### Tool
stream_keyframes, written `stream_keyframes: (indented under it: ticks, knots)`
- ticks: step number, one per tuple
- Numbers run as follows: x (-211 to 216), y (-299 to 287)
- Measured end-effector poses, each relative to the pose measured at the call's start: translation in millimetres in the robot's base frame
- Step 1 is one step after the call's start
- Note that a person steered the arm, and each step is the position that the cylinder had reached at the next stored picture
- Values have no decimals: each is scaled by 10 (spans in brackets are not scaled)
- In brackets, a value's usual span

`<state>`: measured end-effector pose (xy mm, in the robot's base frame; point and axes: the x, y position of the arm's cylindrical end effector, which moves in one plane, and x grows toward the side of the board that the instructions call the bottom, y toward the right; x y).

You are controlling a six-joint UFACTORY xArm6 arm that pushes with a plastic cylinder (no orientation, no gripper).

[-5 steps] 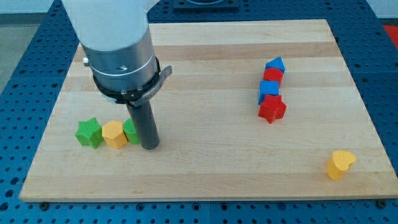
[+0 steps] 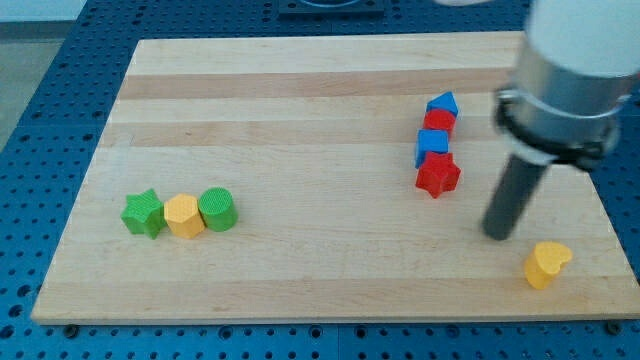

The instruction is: Push the yellow heart into green circle

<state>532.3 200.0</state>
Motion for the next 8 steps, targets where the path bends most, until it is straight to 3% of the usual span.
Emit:
stream_keyframes:
  ticks: [1, 2, 3, 5, 8]
  knots:
    - [56, 775]
    - [467, 1255]
    - [837, 1246]
    - [714, 669]
    - [283, -989]
